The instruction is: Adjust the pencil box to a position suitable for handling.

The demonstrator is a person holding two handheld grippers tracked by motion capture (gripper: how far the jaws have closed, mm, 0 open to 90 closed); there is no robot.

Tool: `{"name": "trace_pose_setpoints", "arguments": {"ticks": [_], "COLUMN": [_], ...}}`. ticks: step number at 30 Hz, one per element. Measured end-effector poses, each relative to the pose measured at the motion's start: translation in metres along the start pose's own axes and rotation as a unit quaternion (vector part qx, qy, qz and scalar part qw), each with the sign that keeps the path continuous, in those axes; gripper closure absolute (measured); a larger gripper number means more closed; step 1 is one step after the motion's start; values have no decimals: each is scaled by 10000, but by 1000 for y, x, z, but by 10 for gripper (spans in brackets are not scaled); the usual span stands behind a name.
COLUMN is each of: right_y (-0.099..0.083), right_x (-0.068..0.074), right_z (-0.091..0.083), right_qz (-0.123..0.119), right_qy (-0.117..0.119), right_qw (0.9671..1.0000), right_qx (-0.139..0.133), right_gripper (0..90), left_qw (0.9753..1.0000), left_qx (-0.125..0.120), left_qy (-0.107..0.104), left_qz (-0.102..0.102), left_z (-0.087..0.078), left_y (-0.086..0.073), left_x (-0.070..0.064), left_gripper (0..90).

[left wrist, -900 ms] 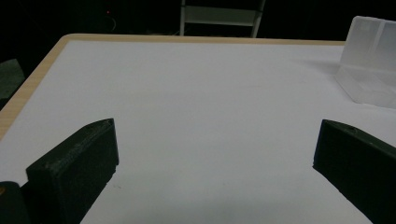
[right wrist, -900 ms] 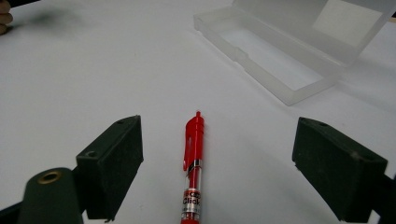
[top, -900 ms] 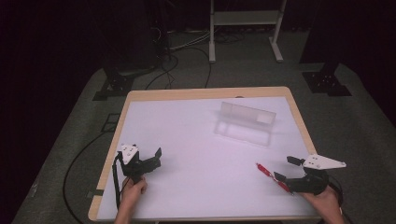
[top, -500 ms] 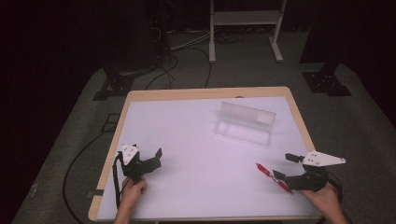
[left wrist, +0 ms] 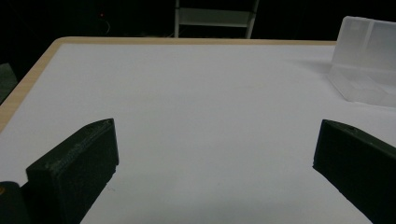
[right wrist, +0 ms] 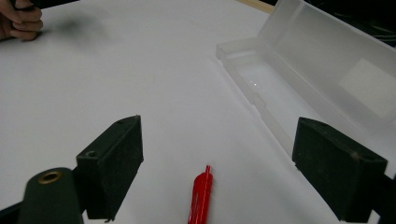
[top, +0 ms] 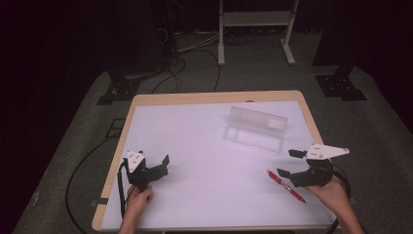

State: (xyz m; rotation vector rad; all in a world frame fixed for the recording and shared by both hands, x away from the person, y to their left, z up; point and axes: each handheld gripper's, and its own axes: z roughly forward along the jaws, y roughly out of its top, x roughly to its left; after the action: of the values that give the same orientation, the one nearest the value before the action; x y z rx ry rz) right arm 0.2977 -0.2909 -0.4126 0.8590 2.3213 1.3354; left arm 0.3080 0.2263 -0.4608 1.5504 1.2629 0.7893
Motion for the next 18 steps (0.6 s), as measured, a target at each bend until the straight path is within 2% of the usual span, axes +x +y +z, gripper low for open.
{"name": "trace_pose_setpoints", "arguments": {"ticks": [1,9,18], "right_y": [8,30,44], "right_x": [-1,-6,-16], "right_z": [4,21,42], "right_qz": [-76,-265,-409], "right_qy": [22,130,184], "right_qw": [10000,9992,9980], "right_qx": [49,251,454], "right_gripper": [158,168,170], "left_qw": [10000,10000,10000], "left_qx": [1,6,17], "left_qy": [1,-19,-33], "left_qz": [-3,-33,-31], "left_z": [0,0,0], "left_y": [0,0,0], "left_x": [0,1,2], "left_gripper": [0,0,0]}}
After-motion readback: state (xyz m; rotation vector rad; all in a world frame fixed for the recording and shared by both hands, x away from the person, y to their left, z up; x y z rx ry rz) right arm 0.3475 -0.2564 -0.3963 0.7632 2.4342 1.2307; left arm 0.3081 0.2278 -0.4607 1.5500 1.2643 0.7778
